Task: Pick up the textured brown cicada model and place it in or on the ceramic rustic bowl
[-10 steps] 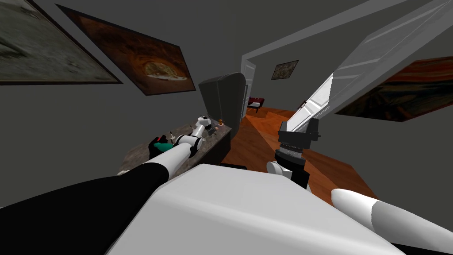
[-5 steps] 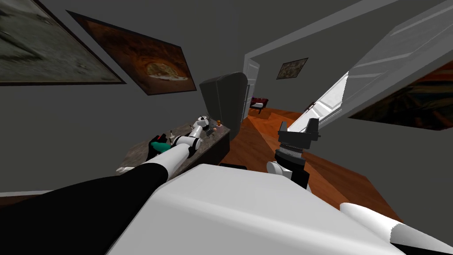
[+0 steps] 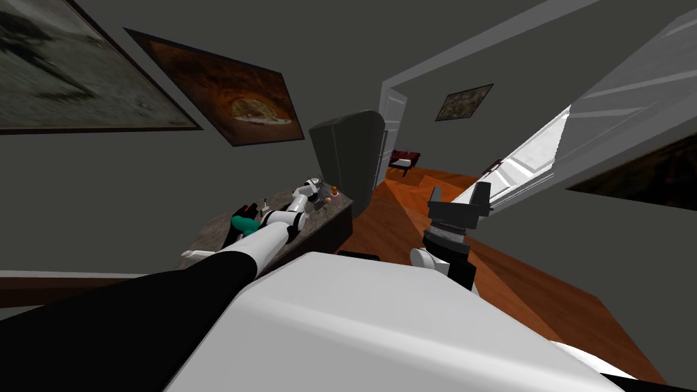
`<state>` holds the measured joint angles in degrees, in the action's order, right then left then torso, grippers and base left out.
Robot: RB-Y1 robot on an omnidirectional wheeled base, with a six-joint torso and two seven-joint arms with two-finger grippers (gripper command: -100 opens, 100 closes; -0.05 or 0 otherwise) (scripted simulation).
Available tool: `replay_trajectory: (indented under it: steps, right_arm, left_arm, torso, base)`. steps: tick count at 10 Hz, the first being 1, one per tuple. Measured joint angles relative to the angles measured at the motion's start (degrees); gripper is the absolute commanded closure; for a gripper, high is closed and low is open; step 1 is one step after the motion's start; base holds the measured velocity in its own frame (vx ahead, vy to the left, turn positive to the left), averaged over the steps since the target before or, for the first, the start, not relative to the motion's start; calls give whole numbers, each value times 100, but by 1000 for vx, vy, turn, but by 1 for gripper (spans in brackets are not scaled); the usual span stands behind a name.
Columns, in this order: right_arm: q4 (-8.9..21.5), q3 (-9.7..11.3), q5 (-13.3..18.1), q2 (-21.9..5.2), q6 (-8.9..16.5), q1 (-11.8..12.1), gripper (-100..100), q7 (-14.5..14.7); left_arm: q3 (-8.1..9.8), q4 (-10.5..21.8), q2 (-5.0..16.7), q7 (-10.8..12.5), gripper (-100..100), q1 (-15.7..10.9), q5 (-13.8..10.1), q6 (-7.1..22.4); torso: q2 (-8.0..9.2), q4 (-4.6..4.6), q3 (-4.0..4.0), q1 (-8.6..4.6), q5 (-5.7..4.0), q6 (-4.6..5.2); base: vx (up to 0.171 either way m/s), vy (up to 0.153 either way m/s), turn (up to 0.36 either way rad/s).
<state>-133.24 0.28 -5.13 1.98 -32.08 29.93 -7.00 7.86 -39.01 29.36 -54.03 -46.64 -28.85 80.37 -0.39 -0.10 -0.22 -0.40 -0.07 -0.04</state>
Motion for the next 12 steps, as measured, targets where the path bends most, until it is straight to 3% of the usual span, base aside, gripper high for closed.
replay_trajectory:
  steps: [7,8,12]
  right_arm:
    - [0,0,0,0,0,-1,0,0]
    - [0,0,0,-1,0,-2,0,0]
    - [0,-1,0,-1,0,-2,0,0]
  left_arm:
    - [399,-18,272,-1007,-100,300,-104,69]
    - [402,-10,274,-1042,100,299,-105,63]
    - [402,-16,269,-1047,100,293,-108,62]
  torso:
    - [12,2,6,3,-1,5]
    - [19,3,10,24,4,6]
    - [26,2,13,43,8,-1]
  base:
    - [46,-114,102]
    - [4,-9,-2]
    - [0,0,-3]
